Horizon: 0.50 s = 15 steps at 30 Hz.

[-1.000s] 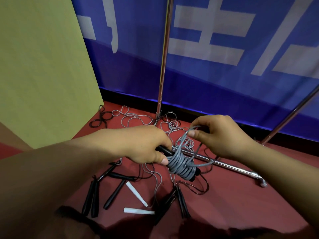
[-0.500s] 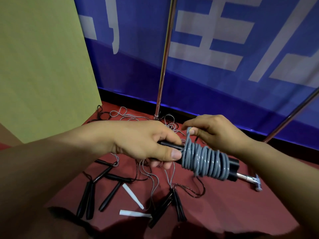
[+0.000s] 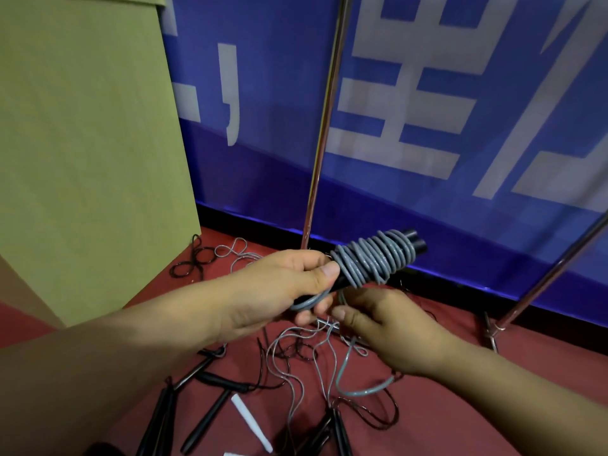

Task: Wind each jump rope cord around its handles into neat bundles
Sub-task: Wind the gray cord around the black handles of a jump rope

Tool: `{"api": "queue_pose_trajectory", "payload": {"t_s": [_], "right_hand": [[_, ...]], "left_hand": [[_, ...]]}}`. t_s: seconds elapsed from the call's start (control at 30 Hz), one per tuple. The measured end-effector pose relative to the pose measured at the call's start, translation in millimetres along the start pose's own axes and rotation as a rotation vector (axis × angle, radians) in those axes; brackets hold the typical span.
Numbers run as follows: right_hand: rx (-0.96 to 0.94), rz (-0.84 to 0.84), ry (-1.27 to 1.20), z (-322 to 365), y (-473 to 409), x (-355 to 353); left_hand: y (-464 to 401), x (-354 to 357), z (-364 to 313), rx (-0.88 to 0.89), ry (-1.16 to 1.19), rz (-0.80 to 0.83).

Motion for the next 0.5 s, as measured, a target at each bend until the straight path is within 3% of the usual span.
{"api": "queue_pose_trajectory", "payload": {"t_s": [0.13, 0.5], "right_hand": [[0.017, 0.025, -0.039, 5.7, 3.7, 0.8], [0.052, -0.044, 0.024, 22.6, 17.0, -6.6]], "left_hand": [[-3.2, -12.9, 4.3, -0.030, -0.096, -0.130], [-10.8, -29.4, 7.1, -0.034, -0.511, -0.267]]}}
Point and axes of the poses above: each hand's wrist, its own y-axis away from the middle knuckle, its own x-axis out of the palm, z = x × y, the point moved 8 cm from there along -y, towards the middle knuckle, and after that the axes turned 7 degrees about x, right-handed, at the moved point
